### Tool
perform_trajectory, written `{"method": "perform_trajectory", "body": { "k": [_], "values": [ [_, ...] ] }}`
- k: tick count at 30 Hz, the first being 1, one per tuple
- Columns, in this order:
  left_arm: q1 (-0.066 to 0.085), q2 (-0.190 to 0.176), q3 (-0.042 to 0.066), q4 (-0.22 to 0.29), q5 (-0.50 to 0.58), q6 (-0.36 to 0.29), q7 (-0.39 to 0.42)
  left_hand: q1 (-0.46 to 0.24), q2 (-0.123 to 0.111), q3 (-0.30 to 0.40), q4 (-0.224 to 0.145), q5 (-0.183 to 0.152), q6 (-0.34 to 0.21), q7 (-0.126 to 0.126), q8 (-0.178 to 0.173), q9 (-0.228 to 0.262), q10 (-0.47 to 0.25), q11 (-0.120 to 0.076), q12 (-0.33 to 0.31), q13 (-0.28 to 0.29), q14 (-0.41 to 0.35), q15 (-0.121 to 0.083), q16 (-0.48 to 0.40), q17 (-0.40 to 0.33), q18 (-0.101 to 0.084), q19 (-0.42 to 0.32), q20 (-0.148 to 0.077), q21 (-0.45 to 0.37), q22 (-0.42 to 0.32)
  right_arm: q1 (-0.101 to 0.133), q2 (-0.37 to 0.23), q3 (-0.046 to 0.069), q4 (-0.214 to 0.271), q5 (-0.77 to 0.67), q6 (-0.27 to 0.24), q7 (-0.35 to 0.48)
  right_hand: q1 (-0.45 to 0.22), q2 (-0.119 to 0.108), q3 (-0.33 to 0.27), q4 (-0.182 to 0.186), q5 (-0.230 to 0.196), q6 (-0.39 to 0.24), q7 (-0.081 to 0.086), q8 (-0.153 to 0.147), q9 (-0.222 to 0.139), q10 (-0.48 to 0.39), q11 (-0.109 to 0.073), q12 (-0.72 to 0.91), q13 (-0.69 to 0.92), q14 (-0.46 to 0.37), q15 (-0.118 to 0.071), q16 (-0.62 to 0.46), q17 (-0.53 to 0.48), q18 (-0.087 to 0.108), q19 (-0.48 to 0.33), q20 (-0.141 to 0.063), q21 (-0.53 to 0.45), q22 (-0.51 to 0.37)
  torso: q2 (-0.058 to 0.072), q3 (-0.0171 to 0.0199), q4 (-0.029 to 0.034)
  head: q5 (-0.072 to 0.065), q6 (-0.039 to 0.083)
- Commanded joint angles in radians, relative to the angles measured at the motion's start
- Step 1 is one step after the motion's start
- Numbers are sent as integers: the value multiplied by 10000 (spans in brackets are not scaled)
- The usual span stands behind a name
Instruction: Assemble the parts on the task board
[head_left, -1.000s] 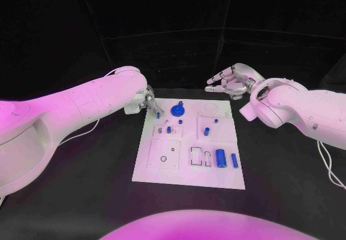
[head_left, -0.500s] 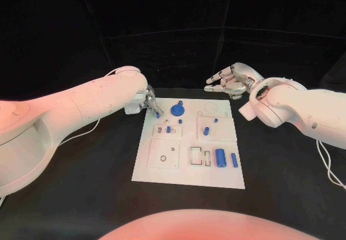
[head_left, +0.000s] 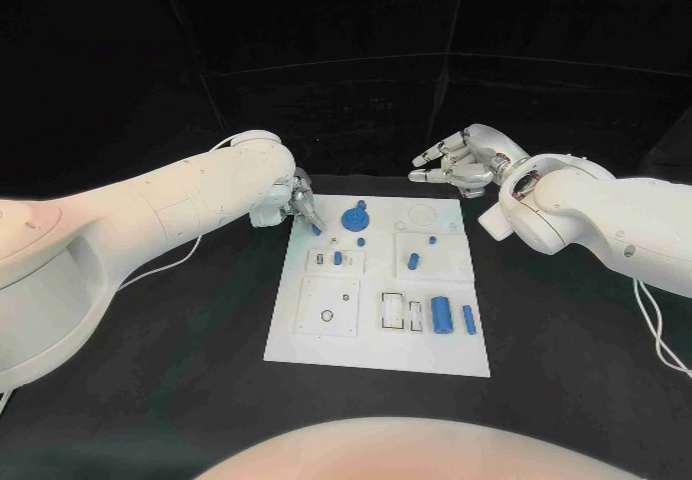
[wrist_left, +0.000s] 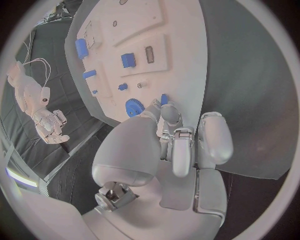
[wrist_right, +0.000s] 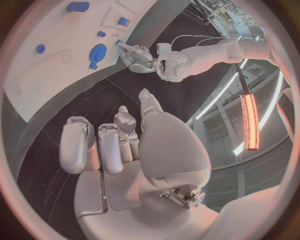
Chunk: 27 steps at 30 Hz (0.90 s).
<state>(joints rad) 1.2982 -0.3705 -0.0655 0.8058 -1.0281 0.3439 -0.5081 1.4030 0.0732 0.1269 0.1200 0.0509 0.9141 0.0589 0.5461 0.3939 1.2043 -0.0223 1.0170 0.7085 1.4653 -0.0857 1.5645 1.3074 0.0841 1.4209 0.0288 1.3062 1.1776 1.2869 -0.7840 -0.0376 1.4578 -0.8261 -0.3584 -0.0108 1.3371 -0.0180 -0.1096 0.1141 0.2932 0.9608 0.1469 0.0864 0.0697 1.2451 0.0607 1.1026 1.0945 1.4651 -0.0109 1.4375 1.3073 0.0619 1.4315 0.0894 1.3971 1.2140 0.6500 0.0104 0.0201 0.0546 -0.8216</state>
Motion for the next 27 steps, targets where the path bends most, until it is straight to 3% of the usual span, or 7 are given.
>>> {"method": "perform_trajectory", "body": {
  "k": [1, 6, 10, 17, 22, 26, 27],
  "values": [
    [-3, -53, -4, 69, 65, -102, 317, -282, -315, 2113, -1119, 150, -16, 61, 68, 14, 48, 60, -107, -123, 1036, 101, 24, 2554, -19, -13, 26, -15, 24, 21, 0, 7, 17, -19, 40, 87, -39, 36, -46, 8, 61, 24, 12, 35, -16, -33, -3, -21, -11, 526, -73, -68, 228, 90, -64, -32, -32, -10, -1, 2, 5, -3, 3],
    [0, -317, -4, 367, 334, -506, 472, -1338, -1122, 4067, -1514, 1025, 65, 91, 388, 175, 167, 120, -132, -230, 1031, 47, 12, 2531, -26, -6, 64, -13, 62, 21, -12, 7, 17, -19, 42, 88, -26, 44, -59, 3, 86, 25, 11, 37, -16, -16, -4, 8, 11, 526, -74, -71, 228, 90, -62, -33, -33, -10, -12, 6, 16, -16, 3],
    [19, -713, -4, 871, 511, -970, 601, -1798, -1468, 4846, -1747, 1298, 74, 45, 551, 271, 331, 74, -34, -143, 1036, 86, 24, 2554, -28, 25, 34, 27, 136, 21, -30, 7, 16, -19, 42, 86, -26, 44, -59, 3, 86, 25, 11, 37, -16, -16, -4, 8, 11, 526, -74, -71, 228, 90, -62, -33, -33, -10, -15, 9, 31, -3, 11],
    [52, -1517, -9, 2138, 896, -1779, 595, -2183, -1710, 5394, -1963, 1816, 237, -11, 658, 323, 594, 14, 129, 91, 1049, 56, 50, 2608, -55, 89, 12, 115, 277, 21, -44, 7, -1, -19, 42, 79, -26, 44, -59, 3, 86, 25, 11, 37, -16, -16, -4, 8, 11, 526, -74, -71, 228, 90, -62, -33, -33, -10, -21, 3, 33, 41, -3],
    [41, -2009, -34, 3065, 1022, -2274, 534, -2259, -1765, 5464, -2004, 1930, 267, -24, 676, 333, 649, 5, 161, 141, 1053, 47, 58, 2623, -65, 112, 5, 149, 330, 21, -51, 6, -16, -19, 47, 78, -26, 44, -59, 3, 86, 25, 11, 37, -16, -16, -4, 8, 11, 526, -74, -71, 228, 90, -62, -33, -33, -10, -19, 0, 33, 47, -2],
    [24, -2353, -209, 3699, 1063, -2790, 562, -2340, -1835, 5538, -2055, 2088, 321, -47, 707, 348, 738, -18, 222, 228, 1055, 33, 63, 2634, -77, 141, -8, 191, 391, 21, -52, 5, -42, -19, 69, 76, -26, 44, -59, 3, 86, 25, 11, 37, -16, -16, -4, 8, 11, 526, -74, -71, 228, 90, -62, -33, -33, -10, -21, 4, 47, 98, 1],
    [21, -2435, -272, 3851, 1087, -2941, 580, -2395, -1890, 5576, -2084, 2286, 366, -66, 726, 355, 797, -36, 264, 293, 1055, 28, 63, 2634, -80, 153, -18, 207, 416, 21, -48, 5, -52, -19, 77, 75, -26, 44, -59, 3, 86, 25, 11, 37, -16, -16, -4, 8, 11, 526, -74, -71, 228, 90, -62, -33, -33, -10, -22, 6, 41, 111, -8]
  ]
}}
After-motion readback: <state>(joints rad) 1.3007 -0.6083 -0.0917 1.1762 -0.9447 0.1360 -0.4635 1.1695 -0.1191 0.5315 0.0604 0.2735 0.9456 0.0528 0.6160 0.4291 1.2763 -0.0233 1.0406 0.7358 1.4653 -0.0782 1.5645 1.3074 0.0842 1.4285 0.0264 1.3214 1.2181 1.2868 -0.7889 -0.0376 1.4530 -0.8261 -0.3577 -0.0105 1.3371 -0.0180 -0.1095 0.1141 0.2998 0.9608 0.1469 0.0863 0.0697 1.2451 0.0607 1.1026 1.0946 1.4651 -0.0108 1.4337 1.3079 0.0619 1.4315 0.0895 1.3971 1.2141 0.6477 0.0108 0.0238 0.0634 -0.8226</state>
